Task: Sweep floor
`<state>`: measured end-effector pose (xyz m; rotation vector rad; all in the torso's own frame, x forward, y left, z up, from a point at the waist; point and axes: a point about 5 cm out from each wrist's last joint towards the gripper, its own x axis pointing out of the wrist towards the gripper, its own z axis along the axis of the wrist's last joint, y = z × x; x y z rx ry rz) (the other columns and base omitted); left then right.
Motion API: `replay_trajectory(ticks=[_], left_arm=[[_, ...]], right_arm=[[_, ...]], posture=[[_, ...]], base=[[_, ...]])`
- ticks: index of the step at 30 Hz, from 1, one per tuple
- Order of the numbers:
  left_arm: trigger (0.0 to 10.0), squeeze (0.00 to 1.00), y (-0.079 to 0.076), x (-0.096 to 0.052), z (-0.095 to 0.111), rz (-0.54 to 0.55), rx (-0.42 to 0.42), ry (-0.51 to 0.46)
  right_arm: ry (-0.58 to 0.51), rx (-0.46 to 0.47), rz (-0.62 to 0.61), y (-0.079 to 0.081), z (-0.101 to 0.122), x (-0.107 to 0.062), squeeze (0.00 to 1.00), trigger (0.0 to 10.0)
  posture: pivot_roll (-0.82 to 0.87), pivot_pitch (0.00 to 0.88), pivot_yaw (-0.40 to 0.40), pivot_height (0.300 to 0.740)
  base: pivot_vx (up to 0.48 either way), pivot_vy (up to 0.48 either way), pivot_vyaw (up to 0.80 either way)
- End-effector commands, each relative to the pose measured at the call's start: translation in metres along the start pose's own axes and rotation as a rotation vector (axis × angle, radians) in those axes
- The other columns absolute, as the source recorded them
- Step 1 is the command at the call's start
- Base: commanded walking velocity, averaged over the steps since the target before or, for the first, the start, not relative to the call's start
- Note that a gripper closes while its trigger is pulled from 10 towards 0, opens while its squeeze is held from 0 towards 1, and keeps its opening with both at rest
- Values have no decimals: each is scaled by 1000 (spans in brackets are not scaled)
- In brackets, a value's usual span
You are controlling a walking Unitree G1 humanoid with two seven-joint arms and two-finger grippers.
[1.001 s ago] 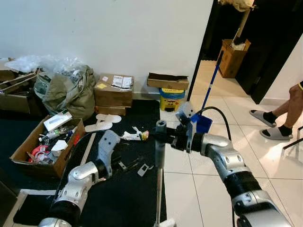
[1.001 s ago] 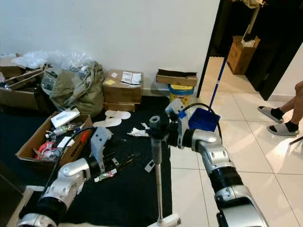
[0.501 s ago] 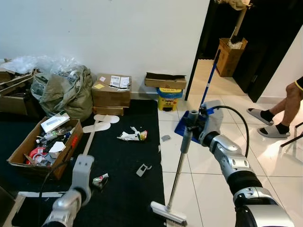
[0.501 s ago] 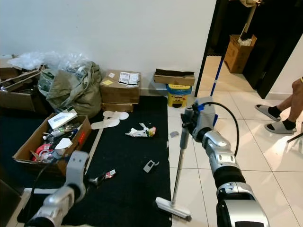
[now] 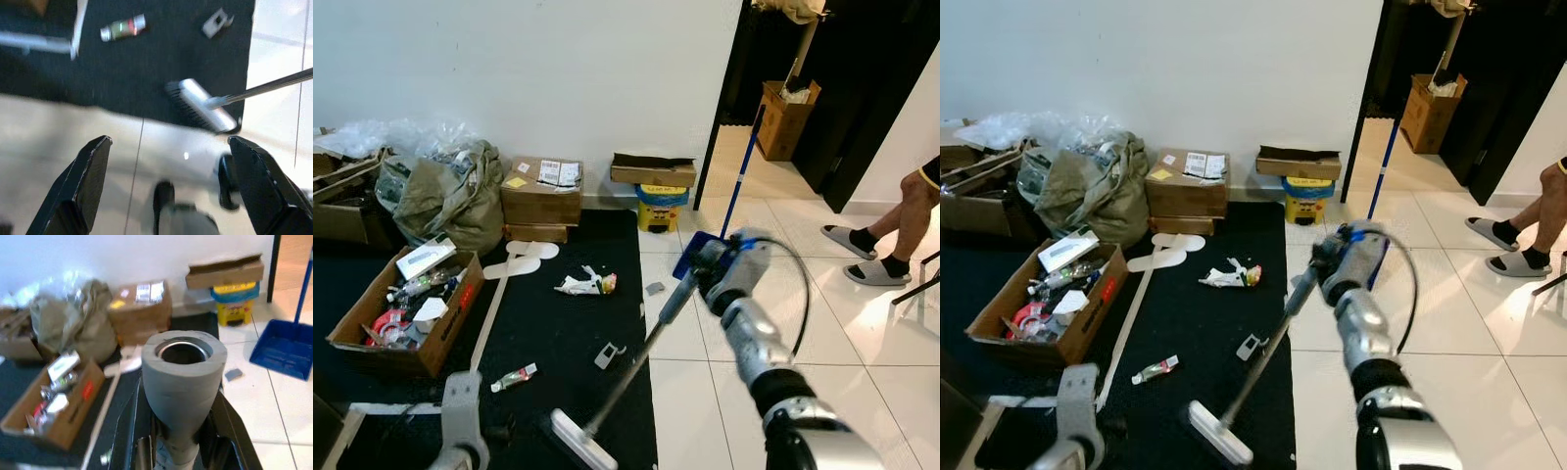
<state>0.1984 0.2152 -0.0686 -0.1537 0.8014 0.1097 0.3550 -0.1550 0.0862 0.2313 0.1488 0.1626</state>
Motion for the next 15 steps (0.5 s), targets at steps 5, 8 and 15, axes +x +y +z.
replay_trajectory(ticks=[5,8,15], left_arm=[[10000,0,1,-6,-27,36,-23,95],[10000,0,2,-9,-34,46,-31,116],[10000,0,3,-14,-47,66,-60,141]], right_arm=[[-48,-25,34,15,-2,0,0,10000],[-48,-22,22,17,-6,-1,0,10000],[-83,37,-20,16,-7,-2,0,10000]], posture=[[-69,0,-26,740],[-69,0,-30,740],[-62,0,-39,740]], base=[[0,0,0],[0,0,0],[0,0,0]])
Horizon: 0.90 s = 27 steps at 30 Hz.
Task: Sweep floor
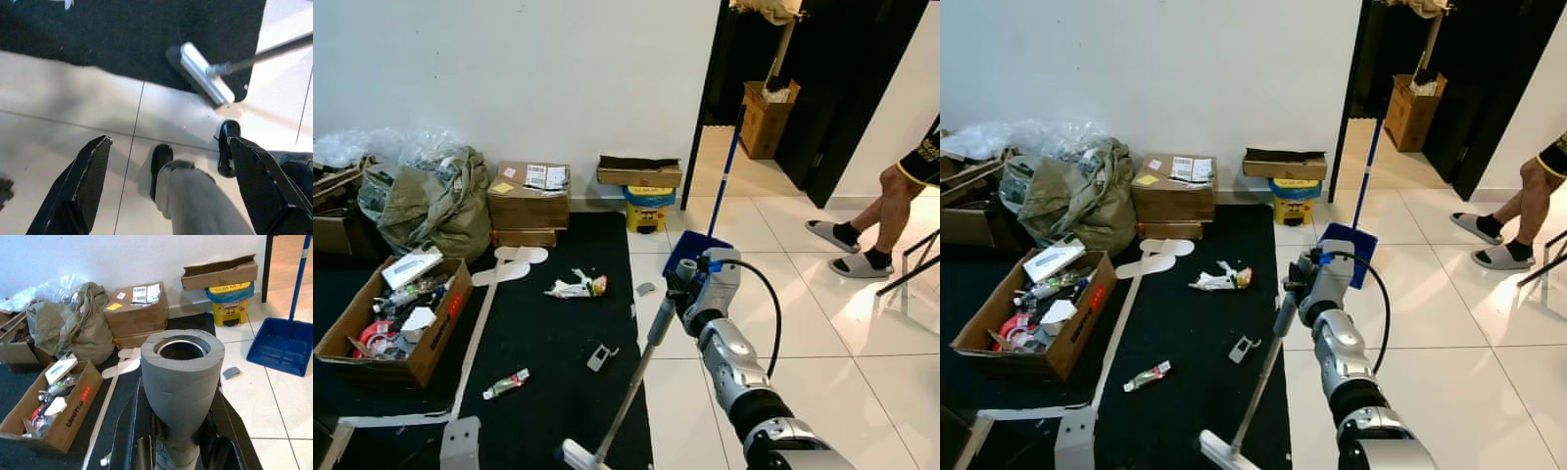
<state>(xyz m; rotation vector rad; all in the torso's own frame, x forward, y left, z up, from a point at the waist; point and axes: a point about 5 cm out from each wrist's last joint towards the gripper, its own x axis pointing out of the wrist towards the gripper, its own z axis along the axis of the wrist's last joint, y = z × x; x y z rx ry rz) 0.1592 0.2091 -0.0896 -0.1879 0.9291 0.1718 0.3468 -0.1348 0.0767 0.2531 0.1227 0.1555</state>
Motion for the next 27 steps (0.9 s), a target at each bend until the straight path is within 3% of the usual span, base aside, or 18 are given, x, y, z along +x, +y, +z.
replay_trajectory(ticks=[1,10,27], left_arm=[[10000,0,2,-1,-4,12,-11,15],[10000,0,-2,0,-3,-13,9,11],[10000,0,-10,1,0,-57,20,9]], right_arm=[[-55,17,-17,-2,8,1,0,10000],[-76,-31,-1,-1,13,2,0,10000],[-61,-97,72,9,4,-1,0,10000]], posture=[[-62,0,-39,740],[-64,0,-40,740],[-67,0,-47,740]], base=[[0,0,0],[0,0,0],[0,-462,0]])
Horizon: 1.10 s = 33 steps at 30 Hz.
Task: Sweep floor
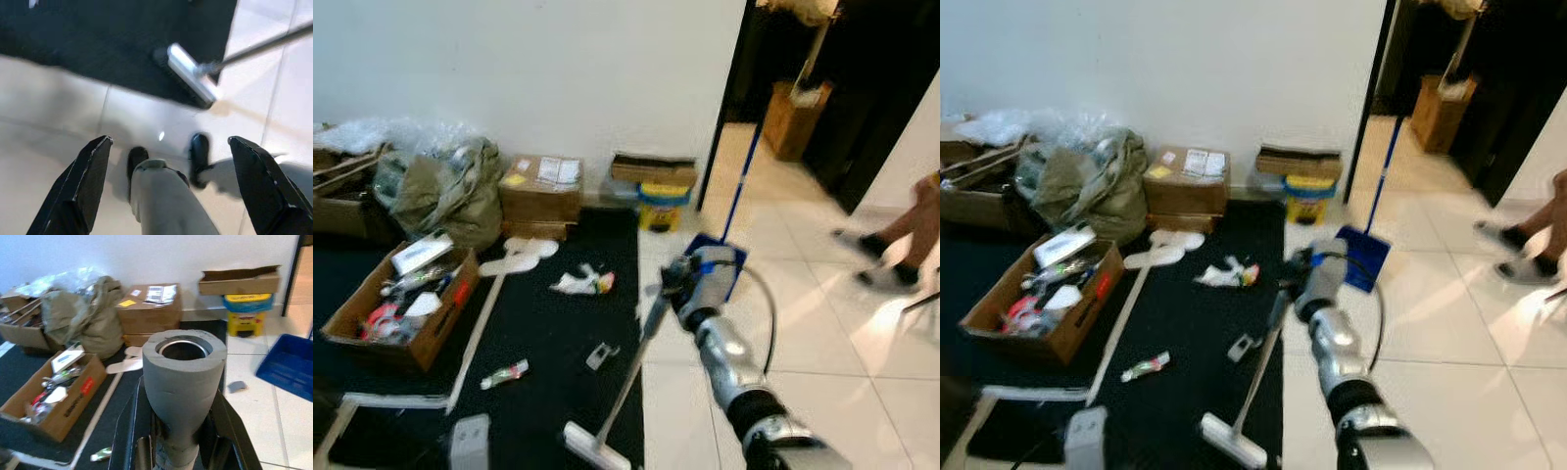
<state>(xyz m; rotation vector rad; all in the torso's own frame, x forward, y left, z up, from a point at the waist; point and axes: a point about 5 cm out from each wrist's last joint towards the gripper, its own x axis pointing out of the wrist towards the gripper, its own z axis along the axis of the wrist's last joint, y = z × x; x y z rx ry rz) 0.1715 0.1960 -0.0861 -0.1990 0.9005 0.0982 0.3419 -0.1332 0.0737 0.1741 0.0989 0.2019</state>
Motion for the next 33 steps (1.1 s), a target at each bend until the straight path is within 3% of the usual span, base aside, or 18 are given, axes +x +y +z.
replay_trajectory(ticks=[1,11,33], left_arm=[[10000,0,5,-3,-9,14,-2,32],[10000,0,4,-3,-10,12,-11,32],[10000,0,-6,-1,-10,11,-46,18]], right_arm=[[-50,-15,27,7,9,4,0,10000],[-45,-35,51,10,8,4,0,10000],[-41,-52,108,15,6,3,0,10000]], posture=[[-67,0,-47,740],[-73,0,-42,740],[-104,0,-52,740]], base=[[0,-469,0],[0,-444,0],[0,0,0]])
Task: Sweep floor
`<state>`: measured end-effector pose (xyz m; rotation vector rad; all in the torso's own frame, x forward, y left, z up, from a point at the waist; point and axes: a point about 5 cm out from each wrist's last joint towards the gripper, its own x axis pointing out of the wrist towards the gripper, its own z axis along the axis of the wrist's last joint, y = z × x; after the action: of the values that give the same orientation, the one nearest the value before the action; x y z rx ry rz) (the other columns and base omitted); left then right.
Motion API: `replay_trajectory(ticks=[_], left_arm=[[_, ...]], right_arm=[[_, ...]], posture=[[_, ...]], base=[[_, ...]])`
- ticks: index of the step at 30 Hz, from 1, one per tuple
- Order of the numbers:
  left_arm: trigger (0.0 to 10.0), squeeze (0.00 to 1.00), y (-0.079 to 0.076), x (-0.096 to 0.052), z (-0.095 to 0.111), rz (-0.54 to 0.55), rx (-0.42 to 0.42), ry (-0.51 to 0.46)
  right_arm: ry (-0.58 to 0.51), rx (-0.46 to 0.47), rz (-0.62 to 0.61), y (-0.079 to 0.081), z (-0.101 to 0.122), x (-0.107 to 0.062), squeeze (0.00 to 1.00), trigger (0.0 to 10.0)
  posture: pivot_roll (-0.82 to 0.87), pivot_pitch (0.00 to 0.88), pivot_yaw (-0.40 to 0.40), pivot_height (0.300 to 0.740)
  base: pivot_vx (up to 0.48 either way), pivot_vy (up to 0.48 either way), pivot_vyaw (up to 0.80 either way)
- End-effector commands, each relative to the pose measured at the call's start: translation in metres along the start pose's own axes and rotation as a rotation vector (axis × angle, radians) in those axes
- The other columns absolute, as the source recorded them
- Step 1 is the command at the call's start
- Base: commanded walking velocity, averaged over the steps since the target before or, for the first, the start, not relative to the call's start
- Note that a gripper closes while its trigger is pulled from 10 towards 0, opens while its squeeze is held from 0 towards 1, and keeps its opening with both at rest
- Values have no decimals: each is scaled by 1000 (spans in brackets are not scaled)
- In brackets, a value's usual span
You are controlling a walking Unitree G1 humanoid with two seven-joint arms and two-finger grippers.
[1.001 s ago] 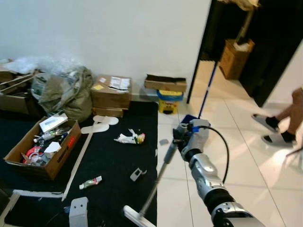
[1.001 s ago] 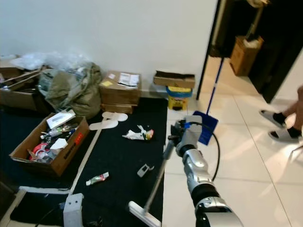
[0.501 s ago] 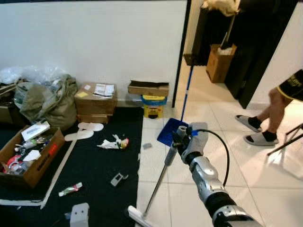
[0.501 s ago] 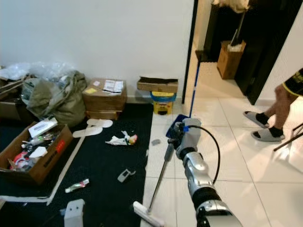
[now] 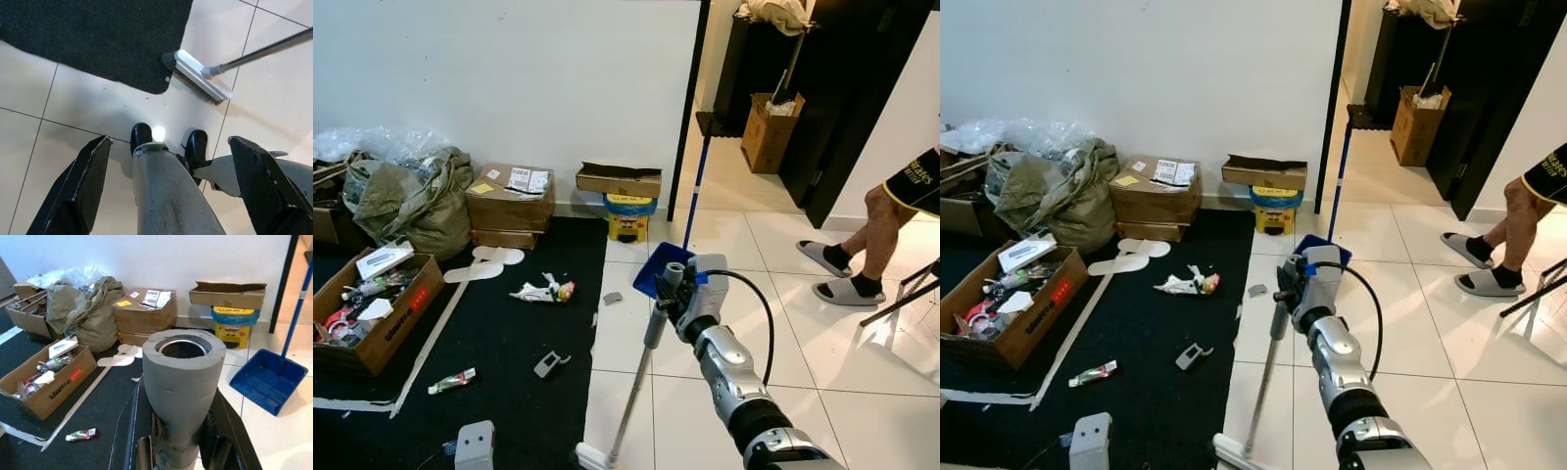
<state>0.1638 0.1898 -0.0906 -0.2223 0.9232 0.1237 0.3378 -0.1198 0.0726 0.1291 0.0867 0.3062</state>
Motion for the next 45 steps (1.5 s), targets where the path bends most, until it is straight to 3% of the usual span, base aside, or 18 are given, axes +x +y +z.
replay_trajectory(ticks=[1,15,28,37,45], left_arm=[[10000,0,-2,0,0,-8,-14,-8],[10000,0,-6,4,22,-50,23,-92],[10000,0,-3,1,13,-53,29,-77],[10000,0,0,0,14,-43,15,-92],[10000,0,3,1,27,-47,23,-136]], right_arm=[[-42,-1,9,2,9,4,0,10000],[-55,51,49,10,10,6,0,10000],[-82,112,44,10,16,9,0,10000],[-96,118,101,15,17,9,0,10000],[-106,113,108,15,22,12,0,10000]], posture=[[-99,0,-51,740],[-73,0,-55,740],[-65,0,-49,740],[-58,0,-55,740],[-51,0,-57,740]], base=[[0,0,0],[0,0,0],[0,0,-369],[256,0,0],[316,0,0]])
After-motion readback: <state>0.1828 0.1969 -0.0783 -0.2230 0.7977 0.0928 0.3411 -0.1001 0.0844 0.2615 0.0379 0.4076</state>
